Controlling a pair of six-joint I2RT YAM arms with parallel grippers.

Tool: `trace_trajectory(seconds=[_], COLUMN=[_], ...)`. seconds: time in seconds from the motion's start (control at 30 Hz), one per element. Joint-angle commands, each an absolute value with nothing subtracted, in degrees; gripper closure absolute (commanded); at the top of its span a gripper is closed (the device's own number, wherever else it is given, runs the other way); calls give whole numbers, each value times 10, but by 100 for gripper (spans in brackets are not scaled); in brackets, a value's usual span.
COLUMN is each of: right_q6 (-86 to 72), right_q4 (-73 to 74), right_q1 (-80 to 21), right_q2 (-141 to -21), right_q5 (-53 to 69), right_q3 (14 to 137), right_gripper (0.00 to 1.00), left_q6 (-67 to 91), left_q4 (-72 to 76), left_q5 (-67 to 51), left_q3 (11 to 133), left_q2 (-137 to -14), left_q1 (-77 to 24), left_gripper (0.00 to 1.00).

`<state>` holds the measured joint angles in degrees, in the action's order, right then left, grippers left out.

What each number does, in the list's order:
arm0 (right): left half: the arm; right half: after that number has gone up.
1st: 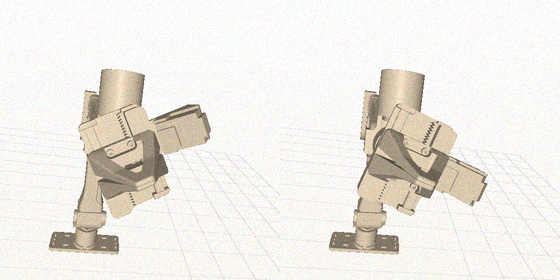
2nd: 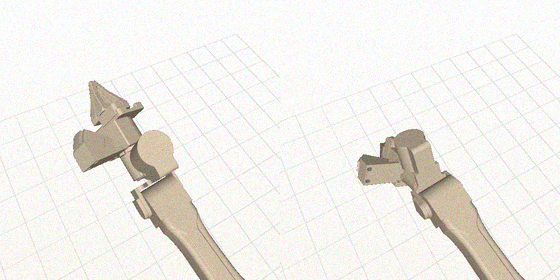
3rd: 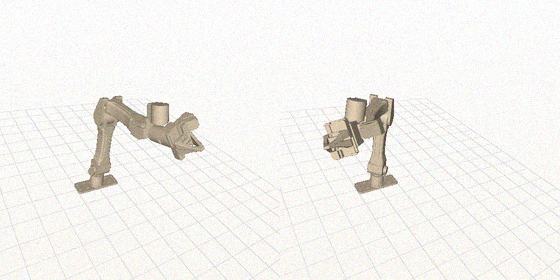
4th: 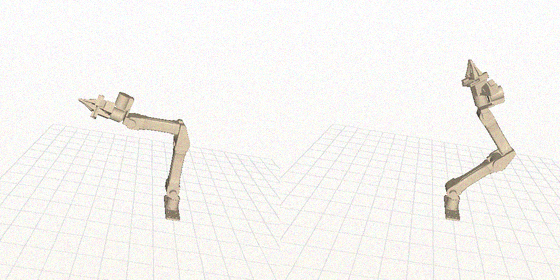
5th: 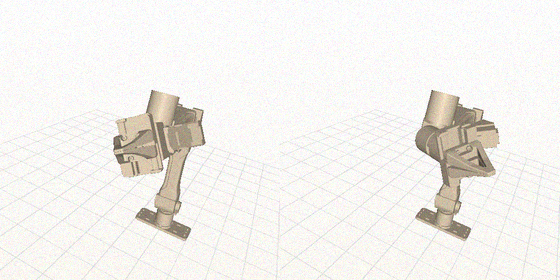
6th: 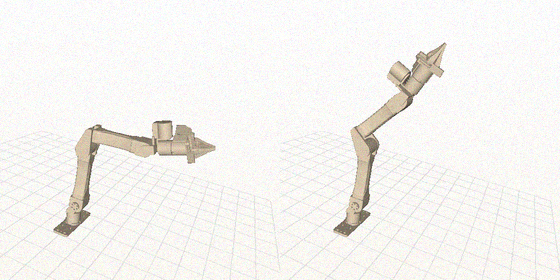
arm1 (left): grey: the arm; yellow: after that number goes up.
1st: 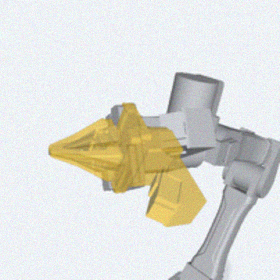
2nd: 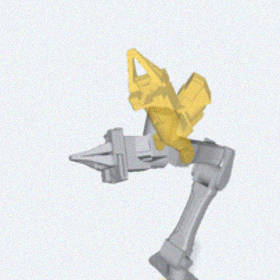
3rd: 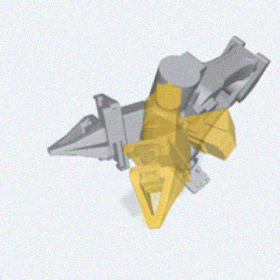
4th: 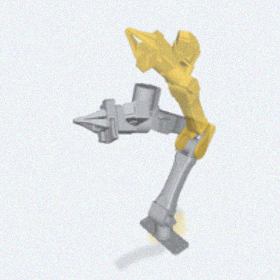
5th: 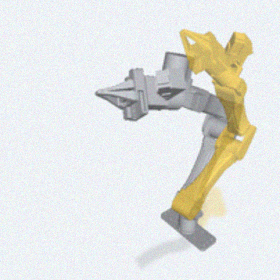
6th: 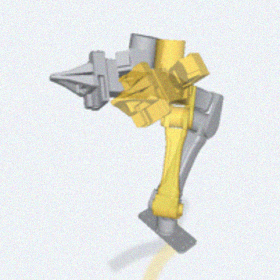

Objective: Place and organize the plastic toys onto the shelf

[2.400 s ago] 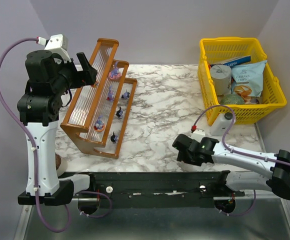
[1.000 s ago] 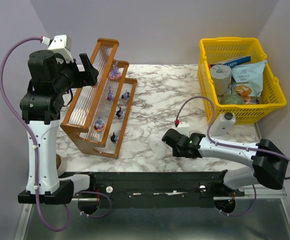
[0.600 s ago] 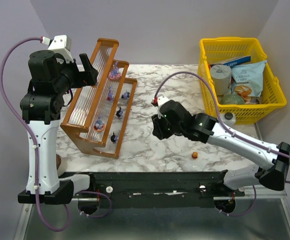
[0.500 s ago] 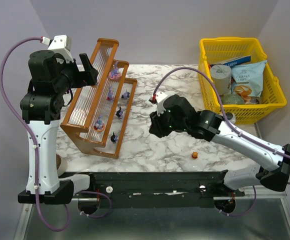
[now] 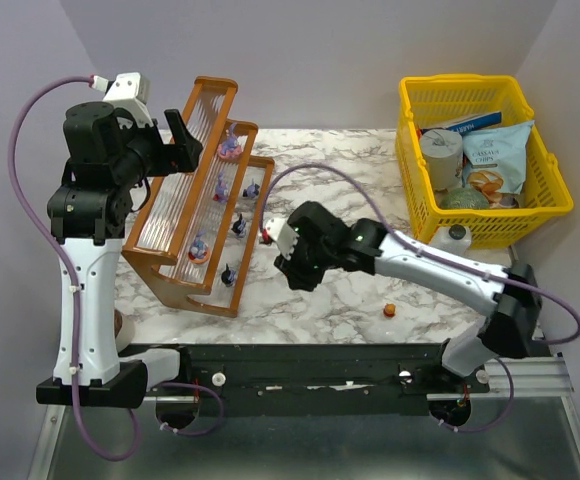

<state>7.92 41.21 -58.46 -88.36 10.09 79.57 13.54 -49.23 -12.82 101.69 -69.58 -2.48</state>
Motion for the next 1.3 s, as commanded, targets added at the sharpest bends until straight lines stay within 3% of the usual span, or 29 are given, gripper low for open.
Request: trace_trajectory(seconds=[0.0, 0.33, 0.67, 0.77, 0.87, 0.9, 1.03, 1.13, 1.27], right_q6=[127, 145, 159, 159, 157, 155, 145, 128, 105], right_q4=[372, 201, 150, 149, 143, 142, 128, 110, 55], right_q1=[-587, -587, -587, -587, -586, -588, -587, -587, -585], right_q2=[-939, -1013, -1070, -1069, -1058, -1055, -1027, -1003, -983], right_q5=[112, 107, 75, 65, 68, 69, 82, 87, 95], right_q3=[720, 650, 630, 627, 621, 616, 600, 580, 547], right_gripper=[99, 99, 93, 85, 62, 49, 25, 16, 14], left_q6=[140, 147, 139, 138, 133, 132, 128, 125, 123], left_q4=[-462, -451, -461, -461, -465, -466, -469, -472, -472], left_q5=[-150, -139, -129, -134, -134, -134, -136, -137, -134], left_q3=[1000, 1012, 1034, 1031, 1027, 1027, 1021, 1017, 1010], left_q2=[-684, -715, -731, -731, -730, -730, -724, -721, -710], left_q1=[-28, -28, -28, -28, -28, -28, -28, -28, -28], left_gripper=[1, 1, 1, 1, 1, 1, 1, 1, 1])
